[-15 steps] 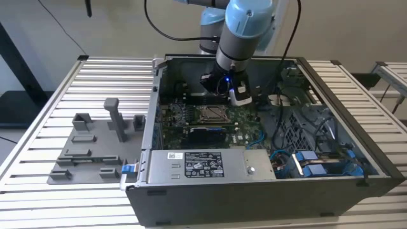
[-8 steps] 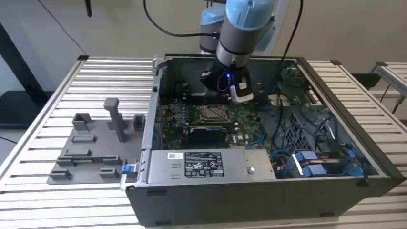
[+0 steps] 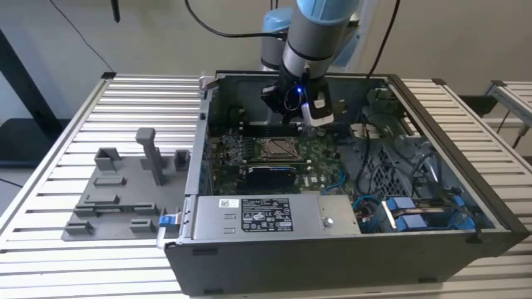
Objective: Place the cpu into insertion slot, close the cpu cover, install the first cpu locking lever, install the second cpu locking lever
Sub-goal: 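Install the first cpu locking lever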
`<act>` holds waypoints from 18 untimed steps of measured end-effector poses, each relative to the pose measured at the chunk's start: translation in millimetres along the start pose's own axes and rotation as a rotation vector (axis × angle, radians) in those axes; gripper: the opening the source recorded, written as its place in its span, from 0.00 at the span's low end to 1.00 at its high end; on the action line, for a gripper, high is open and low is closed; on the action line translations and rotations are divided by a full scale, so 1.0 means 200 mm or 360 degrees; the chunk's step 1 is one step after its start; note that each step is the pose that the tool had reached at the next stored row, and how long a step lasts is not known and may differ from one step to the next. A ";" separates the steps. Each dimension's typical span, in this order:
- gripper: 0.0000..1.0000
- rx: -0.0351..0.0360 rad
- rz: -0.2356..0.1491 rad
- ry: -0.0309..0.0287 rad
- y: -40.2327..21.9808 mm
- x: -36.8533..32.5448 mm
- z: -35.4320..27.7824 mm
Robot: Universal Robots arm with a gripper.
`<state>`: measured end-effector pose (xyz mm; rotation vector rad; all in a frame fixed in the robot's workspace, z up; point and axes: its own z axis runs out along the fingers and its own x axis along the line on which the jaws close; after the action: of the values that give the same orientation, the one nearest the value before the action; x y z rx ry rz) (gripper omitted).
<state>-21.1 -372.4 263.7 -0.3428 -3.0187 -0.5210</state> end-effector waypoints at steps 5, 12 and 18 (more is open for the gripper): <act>0.11 0.0011 0.0000 -0.00024 -0.059 -0.013 -0.021; 0.11 0.0027 0.0001 -0.00057 -0.132 -0.027 -0.044; 0.11 0.0028 -0.0017 0.00004 -0.184 -0.030 -0.057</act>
<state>-23.4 -411.2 262.0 -0.3255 -3.0247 -0.4945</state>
